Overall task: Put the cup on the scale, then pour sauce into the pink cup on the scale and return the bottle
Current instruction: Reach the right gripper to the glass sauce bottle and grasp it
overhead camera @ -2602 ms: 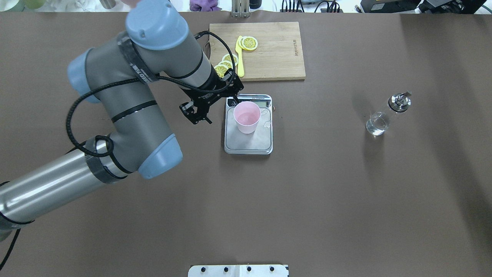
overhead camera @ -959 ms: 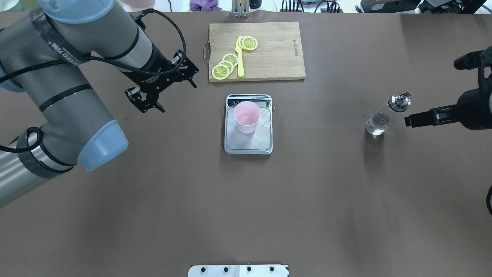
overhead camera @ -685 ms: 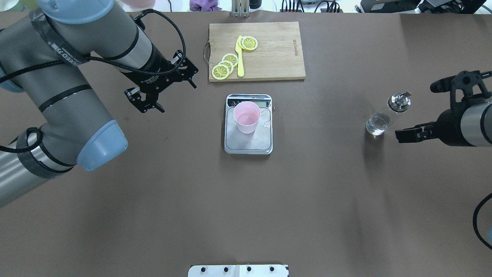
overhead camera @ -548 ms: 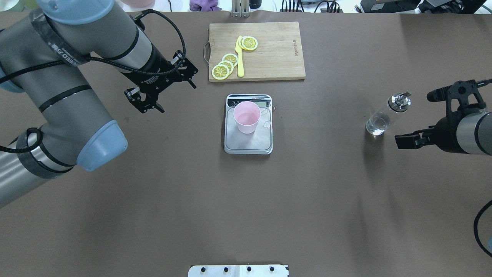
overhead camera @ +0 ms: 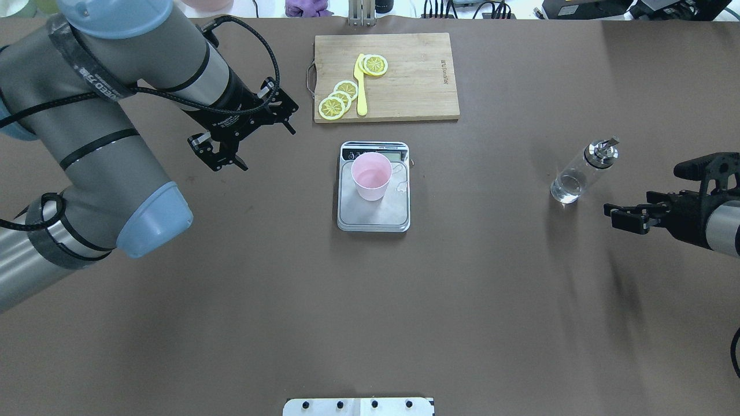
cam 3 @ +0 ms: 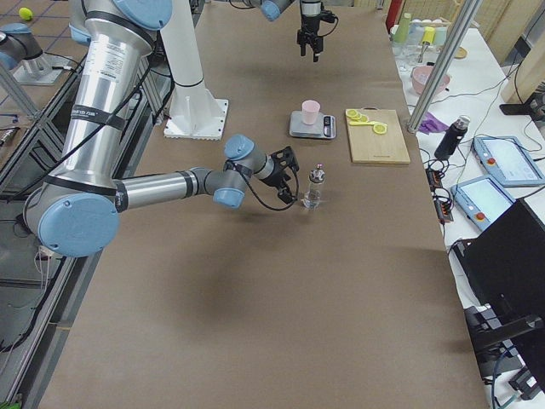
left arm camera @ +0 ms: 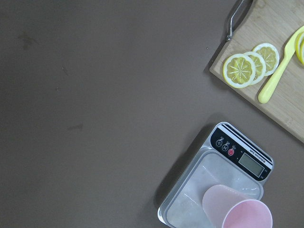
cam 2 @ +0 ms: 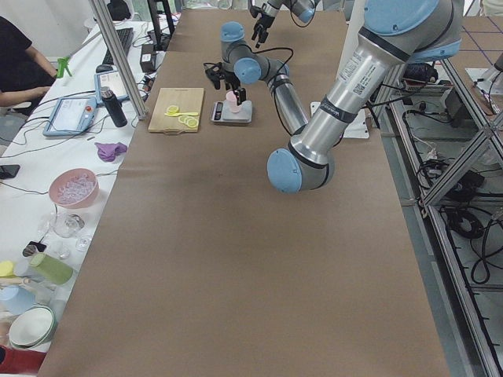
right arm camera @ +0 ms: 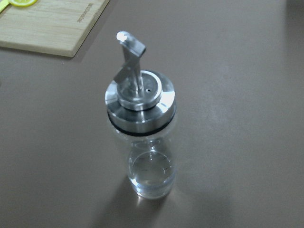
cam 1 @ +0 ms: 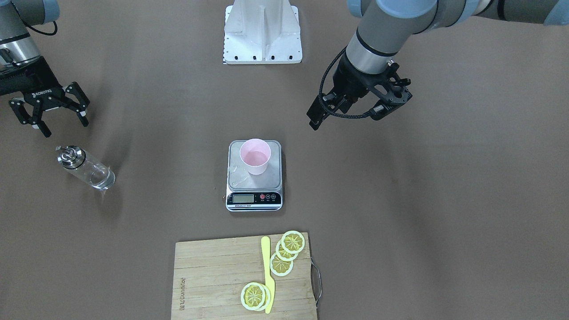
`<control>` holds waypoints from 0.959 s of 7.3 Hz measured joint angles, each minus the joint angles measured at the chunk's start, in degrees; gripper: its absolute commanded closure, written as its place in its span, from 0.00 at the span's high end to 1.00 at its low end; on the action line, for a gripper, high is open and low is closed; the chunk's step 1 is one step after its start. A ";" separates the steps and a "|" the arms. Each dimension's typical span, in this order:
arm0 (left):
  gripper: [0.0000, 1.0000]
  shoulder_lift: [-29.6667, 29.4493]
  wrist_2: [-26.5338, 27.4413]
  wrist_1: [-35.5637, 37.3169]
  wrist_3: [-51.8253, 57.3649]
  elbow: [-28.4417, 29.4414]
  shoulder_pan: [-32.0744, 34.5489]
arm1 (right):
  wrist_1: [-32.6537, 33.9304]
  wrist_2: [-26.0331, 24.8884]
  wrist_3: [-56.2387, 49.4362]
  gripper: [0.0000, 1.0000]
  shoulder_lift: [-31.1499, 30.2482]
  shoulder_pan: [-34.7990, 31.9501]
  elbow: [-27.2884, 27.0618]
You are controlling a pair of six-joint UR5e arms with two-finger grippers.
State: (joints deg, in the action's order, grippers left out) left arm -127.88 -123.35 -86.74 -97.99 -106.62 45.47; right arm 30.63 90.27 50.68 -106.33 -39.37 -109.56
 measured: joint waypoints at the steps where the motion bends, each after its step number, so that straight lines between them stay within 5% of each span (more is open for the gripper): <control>1: 0.98 0.00 0.02 0.00 -0.01 0.00 -0.05 | -1.17 -4.49 -0.06 0.95 0.50 1.58 1.17; 3: 0.98 0.03 0.04 -0.01 -0.01 0.09 -0.10 | -1.94 -12.74 -0.19 0.97 3.03 4.96 2.54; 7: 0.98 0.09 1.18 -0.17 0.04 0.51 -0.33 | -6.97 -15.06 -0.55 0.99 7.57 6.55 8.60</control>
State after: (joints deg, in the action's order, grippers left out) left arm -127.79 -122.18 -86.91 -97.94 -106.10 45.14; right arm 23.67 75.20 50.14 -98.76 -32.82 -100.96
